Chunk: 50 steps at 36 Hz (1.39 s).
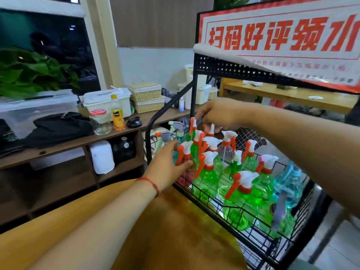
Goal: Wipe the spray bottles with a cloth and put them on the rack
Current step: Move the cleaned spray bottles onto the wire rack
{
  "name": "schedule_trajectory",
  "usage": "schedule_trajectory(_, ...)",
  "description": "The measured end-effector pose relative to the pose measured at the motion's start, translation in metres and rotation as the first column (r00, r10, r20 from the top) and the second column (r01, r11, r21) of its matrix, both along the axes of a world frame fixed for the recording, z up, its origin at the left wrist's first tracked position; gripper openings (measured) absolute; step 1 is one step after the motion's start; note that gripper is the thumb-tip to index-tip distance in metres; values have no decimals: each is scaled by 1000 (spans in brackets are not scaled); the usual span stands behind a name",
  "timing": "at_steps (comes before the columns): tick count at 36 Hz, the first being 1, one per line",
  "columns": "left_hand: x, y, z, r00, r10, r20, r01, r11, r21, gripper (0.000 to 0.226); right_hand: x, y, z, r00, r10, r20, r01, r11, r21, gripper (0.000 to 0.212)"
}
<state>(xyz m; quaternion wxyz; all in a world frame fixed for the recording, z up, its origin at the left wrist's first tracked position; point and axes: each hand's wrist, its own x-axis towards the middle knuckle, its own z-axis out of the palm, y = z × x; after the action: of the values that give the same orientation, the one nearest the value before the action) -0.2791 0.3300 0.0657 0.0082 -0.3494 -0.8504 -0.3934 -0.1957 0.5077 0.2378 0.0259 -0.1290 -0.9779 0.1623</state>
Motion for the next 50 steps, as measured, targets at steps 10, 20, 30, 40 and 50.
schedule_trajectory(10,37,-40,28,989,30,-145,-28,999,20,52,87,19,19,993,-21,-118,32,996,89,28)
schedule_trajectory(20,107,-31,39,935,-69,-348,63,998,-30,30,168,28,-7,999,54,10,-53,910,411,24)
schedule_trajectory(30,148,15,51,931,-131,-341,131,991,-25,29,209,57,-34,994,-59,87,15,898,440,29)
schedule_trajectory(40,133,42,52,935,-135,-328,134,991,-27,24,201,83,-40,995,-74,62,41,905,424,32)
schedule_trajectory(50,92,116,101,924,-255,-285,142,921,-362,35,155,113,-35,992,18,122,-67,908,414,39)
